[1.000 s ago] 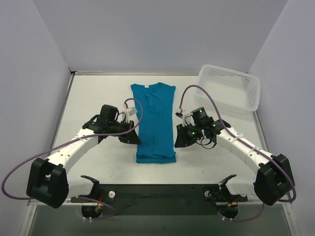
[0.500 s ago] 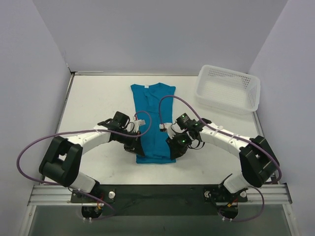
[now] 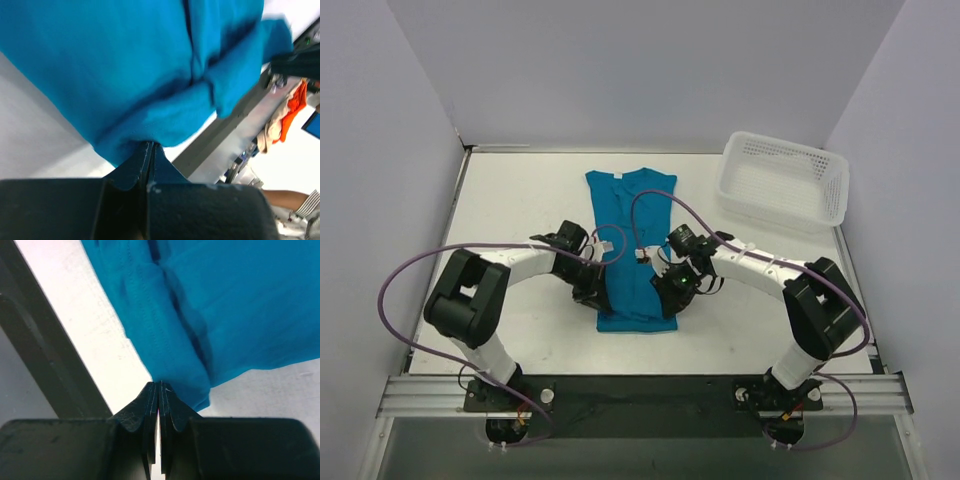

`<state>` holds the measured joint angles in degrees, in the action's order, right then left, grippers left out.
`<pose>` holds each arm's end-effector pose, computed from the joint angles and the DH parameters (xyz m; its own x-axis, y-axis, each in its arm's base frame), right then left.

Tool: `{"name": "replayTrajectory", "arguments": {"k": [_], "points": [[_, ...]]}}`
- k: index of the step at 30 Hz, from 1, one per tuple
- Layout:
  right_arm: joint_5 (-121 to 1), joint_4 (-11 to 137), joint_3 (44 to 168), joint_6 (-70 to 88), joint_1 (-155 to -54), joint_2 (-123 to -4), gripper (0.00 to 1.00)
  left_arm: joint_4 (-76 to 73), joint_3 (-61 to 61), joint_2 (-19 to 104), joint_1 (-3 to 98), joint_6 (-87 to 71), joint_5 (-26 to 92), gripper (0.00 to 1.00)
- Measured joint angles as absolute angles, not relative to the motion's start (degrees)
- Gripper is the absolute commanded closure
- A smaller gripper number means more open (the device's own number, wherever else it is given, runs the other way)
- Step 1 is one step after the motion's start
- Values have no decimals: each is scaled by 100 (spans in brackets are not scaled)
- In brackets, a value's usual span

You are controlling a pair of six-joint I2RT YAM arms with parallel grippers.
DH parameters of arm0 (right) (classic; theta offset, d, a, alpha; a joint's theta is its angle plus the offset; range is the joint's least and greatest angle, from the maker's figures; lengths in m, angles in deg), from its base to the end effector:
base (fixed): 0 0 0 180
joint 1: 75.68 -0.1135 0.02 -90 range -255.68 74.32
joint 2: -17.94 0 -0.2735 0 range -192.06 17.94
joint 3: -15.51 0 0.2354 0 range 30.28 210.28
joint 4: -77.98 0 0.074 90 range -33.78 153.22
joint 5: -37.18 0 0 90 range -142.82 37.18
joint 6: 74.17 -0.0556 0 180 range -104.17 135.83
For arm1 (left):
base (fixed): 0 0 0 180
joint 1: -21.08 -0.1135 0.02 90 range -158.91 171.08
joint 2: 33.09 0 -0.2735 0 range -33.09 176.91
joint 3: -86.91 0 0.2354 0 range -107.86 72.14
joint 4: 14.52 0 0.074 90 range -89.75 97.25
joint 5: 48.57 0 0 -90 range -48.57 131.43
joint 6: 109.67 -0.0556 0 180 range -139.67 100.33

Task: Roll the t-shirts
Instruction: Roll the T-shirt to the center of the board.

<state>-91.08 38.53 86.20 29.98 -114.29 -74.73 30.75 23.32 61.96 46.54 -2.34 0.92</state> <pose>0.2186 0.2187 0.1953 -0.4891 -0.6362 -0.5967 -0.8673 0.2818 0.4104 0.2297 -0.1493 0.1499 -0.9763 0.2140 -0.0308 0.1787 0.7187 -0.6719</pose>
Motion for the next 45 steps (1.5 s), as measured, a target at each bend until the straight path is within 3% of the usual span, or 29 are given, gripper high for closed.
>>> {"name": "replayTrajectory", "arguments": {"k": [8, 14, 19, 28, 45], "points": [[-8763, 3868, 9173, 3057, -11014, -7936, 100, 3094, 1338, 6898, 4365, -197, 87, 100], [-8969, 3927, 9068, 3101, -10874, -7483, 100, 2985, 1229, 6828, 4219, 28, -127, 100], [-9285, 3811, 8495, 3245, -11475, -6871, 100, 2983, 1799, 6189, 4094, 120, -158, 100], [-9189, 3645, 8121, 3191, -12045, -6841, 100, 2941, 3257, 4887, 3974, 861, -66, 100], [-8343, 3680, 8698, 2649, -11422, -7733, 100, 2788, 2479, 6318, 4007, 1110, 39, 100]]}}
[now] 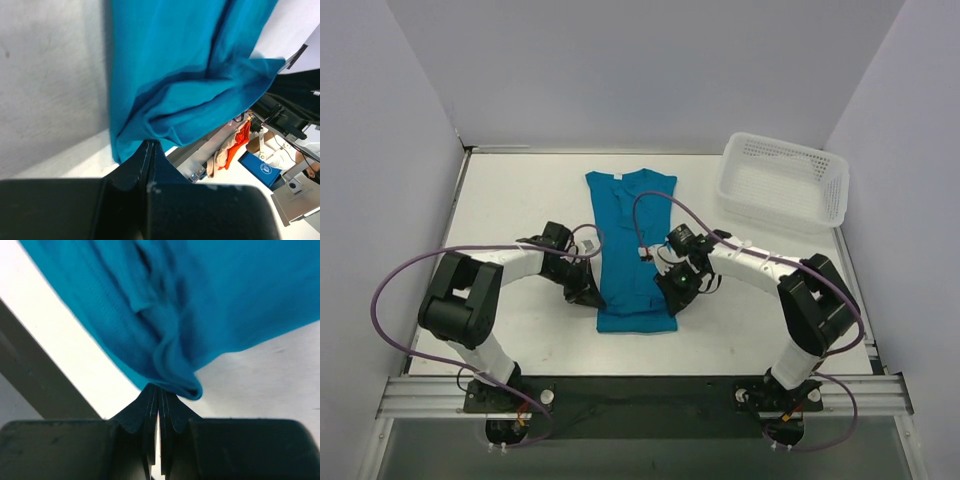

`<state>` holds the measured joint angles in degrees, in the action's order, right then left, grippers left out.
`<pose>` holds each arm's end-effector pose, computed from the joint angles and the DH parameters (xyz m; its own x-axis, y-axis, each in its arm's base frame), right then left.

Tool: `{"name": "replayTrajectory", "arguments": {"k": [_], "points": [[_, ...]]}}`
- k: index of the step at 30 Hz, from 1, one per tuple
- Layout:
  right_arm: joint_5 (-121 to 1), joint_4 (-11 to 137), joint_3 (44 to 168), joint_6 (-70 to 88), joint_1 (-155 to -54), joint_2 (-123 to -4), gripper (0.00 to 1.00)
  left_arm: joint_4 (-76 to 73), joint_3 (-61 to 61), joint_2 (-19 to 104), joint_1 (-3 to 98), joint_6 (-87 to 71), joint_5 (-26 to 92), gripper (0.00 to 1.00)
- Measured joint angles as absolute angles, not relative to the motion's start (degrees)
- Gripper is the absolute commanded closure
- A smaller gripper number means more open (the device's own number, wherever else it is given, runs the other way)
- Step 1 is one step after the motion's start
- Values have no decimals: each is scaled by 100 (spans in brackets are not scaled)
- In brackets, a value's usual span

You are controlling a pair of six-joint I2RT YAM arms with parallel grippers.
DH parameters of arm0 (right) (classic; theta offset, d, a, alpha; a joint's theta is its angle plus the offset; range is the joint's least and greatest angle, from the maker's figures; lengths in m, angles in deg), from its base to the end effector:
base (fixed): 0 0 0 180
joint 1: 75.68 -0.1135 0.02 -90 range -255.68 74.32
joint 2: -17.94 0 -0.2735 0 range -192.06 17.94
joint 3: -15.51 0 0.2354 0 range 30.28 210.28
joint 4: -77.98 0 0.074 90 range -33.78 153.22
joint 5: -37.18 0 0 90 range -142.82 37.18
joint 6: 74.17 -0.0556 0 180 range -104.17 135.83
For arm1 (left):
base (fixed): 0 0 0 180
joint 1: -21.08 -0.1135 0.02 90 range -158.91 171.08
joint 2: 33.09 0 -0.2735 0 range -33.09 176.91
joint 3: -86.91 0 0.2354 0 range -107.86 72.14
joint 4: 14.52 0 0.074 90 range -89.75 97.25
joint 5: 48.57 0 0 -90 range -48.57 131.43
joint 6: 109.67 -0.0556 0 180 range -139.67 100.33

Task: Roll the t-shirts
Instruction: Roll the T-shirt to the center of the board.

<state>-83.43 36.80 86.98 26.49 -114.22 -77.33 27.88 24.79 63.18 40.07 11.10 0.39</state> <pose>0.2264 0.2166 0.1804 -0.5662 -0.6546 -0.5010 -0.8236 0.4253 0.3752 0.2450 -0.1229 0.1405 -0.9896 -0.0675 0.1268 -0.1355 0.7320 -0.6677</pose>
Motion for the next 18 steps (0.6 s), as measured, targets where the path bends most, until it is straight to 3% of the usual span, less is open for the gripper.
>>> {"name": "replayTrajectory", "arguments": {"k": [7, 8, 10, 11, 15, 18], "points": [[-8171, 3748, 9337, 2605, -11025, -8032, 100, 2742, 2142, 6349, 3836, 1075, 2, 100], [-8153, 3757, 9350, 2592, -10990, -8032, 99, 2738, 2136, 6347, 3799, 1053, -2, 96], [-8147, 3730, 9352, 2583, -10957, -8001, 88, 2775, 2125, 6325, 3747, 876, -33, 80], [-8147, 3717, 9343, 2574, -10952, -7975, 84, 2808, 2120, 6288, 3744, 767, -44, 68], [-8164, 3868, 8819, 2535, -10961, -7291, 51, 2922, 2109, 5918, 3867, 32, -206, 58], [-8149, 4102, 8102, 2635, -11073, -6220, 43, 2957, 2109, 5363, 4081, -683, -271, 57]]}}
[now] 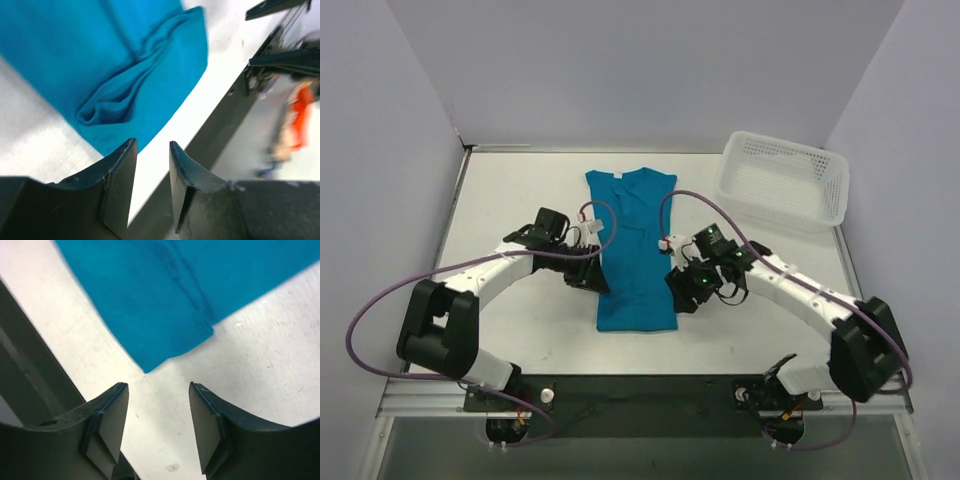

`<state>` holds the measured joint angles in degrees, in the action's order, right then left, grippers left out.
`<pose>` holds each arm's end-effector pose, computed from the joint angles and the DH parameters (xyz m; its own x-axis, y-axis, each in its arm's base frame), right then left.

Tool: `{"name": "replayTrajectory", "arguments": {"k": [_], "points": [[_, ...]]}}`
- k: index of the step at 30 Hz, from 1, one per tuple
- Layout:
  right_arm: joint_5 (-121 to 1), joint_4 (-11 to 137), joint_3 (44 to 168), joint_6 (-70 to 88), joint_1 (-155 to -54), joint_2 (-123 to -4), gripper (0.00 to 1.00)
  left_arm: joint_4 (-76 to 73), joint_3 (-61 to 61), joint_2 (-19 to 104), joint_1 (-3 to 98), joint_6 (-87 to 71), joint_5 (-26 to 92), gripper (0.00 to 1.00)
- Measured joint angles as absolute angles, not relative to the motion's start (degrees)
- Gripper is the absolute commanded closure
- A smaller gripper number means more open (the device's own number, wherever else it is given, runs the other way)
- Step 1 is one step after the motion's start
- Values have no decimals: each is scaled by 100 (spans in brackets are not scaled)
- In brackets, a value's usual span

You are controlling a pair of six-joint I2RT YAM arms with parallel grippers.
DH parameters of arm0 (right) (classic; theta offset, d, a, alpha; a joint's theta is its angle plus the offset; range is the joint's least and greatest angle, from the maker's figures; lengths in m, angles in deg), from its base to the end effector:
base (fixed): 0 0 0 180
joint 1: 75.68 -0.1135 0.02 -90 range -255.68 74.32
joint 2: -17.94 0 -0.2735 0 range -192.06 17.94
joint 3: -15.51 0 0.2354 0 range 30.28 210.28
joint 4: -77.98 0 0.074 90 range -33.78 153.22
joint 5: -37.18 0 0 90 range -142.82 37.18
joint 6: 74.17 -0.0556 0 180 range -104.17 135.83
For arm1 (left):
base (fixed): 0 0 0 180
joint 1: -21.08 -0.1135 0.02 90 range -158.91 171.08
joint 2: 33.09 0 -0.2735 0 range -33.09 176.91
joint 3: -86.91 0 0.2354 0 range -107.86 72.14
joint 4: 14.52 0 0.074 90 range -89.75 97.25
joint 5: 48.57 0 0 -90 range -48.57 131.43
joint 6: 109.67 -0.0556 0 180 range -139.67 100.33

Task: Roll the t-shirts
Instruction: Roll the T-shirt to the center of the board.

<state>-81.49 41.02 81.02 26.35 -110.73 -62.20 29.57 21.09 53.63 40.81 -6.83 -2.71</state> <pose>0.2116 0.1810 0.2273 -0.4942 -0.5423 -0.6795 -0.8524 0.4557 0.2562 0.2434 -0.1284 0.1994 -0.9471 0.1703 -0.2720 0.3169 0.6297 -0.7093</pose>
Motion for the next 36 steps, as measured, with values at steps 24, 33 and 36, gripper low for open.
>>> {"name": "replayTrajectory", "arguments": {"k": [24, 33, 36], "points": [[-5815, 9317, 4871, 6812, -14301, -5512, 38, 2924, 2090, 4286, 3799, -1736, 863, 48], [-5456, 9752, 4686, 7092, -14408, -5602, 41, 2926, 2256, 3702, 3740, -1745, 1012, 48], [-5404, 9846, 4675, 7129, -14408, -5663, 43, 2933, 2262, 3700, 3738, -1762, 1123, 48]]}}
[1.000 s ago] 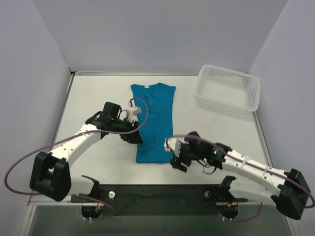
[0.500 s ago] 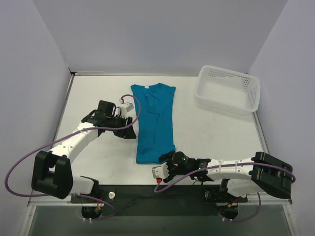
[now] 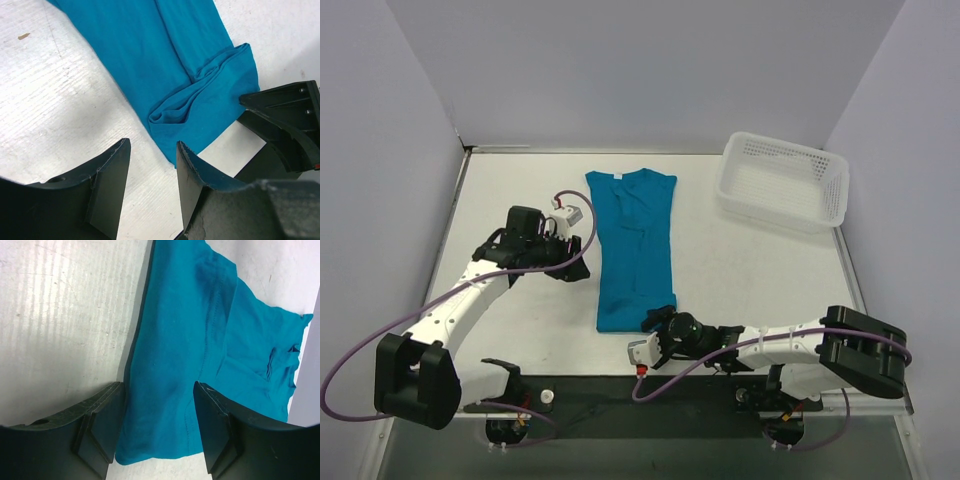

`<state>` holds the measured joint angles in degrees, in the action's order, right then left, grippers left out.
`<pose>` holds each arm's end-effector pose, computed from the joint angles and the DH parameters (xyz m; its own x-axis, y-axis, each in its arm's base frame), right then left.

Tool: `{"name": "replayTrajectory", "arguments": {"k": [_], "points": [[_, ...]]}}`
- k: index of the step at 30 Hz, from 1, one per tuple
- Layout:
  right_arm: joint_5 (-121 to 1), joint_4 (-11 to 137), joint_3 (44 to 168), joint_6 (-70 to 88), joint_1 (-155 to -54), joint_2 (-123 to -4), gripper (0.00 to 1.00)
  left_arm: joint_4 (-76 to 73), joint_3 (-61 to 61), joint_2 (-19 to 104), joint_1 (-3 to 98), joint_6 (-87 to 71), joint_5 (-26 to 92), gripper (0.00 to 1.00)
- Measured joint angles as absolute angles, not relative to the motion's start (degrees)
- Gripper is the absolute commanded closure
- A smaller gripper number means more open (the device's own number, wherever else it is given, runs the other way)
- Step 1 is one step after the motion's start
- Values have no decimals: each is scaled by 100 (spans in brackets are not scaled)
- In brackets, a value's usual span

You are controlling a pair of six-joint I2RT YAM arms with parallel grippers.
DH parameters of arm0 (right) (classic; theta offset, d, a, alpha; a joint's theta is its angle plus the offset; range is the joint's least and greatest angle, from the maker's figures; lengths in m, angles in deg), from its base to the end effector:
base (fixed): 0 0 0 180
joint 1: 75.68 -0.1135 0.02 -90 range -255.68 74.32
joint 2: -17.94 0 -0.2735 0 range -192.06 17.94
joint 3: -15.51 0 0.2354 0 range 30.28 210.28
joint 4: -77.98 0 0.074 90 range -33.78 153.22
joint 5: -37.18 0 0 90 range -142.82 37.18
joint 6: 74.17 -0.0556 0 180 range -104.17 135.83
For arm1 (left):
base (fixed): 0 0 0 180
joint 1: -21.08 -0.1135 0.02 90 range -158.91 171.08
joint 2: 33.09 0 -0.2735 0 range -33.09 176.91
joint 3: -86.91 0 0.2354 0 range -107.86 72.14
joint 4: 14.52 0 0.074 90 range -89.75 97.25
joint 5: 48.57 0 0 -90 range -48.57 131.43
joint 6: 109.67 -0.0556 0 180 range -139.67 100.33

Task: Roll the t-shirts
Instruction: Roll the T-shirt to the center of the board.

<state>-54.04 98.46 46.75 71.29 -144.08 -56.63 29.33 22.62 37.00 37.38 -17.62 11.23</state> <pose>0.0865 0.2216 0.1653 0.6906 -0.4928 -0.5293 -0.6489 -0.0991 -0.7544 0.2226 -0.0942 0.2538 -0.7509 0.1874 -0.6333 0.5286 0.7453 -0.4063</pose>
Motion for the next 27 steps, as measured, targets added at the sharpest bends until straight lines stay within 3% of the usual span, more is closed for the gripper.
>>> {"name": "replayTrajectory", "arguments": {"k": [4, 6, 7, 8, 11, 20, 27], "points": [[-5266, 9999, 4672, 7214, -14393, -5779, 44, 2957, 2265, 3700, 3736, -1804, 1252, 48], [-5240, 10080, 4699, 7300, -14340, -5881, 52, 2965, 2291, 3700, 3736, -1837, 1292, 48], [-5229, 10091, 4723, 7335, -14303, -5925, 59, 2976, 2297, 3700, 3736, -1887, 1305, 48], [-5229, 10071, 4758, 7367, -14240, -5991, 74, 2998, 2297, 3700, 3736, -1944, 1320, 47], [-5275, 9818, 4895, 7492, -13986, -6185, 92, 3009, 2306, 3654, 3736, -2239, 1331, 43], [-5740, 8338, 5549, 7094, -13352, -6117, 95, 2517, 3449, 1919, 3882, -4099, 478, 30], [-6634, 6902, 6360, 6314, -12852, -6100, 95, 2106, 4304, 1092, 5635, -5307, 408, 29]]}}
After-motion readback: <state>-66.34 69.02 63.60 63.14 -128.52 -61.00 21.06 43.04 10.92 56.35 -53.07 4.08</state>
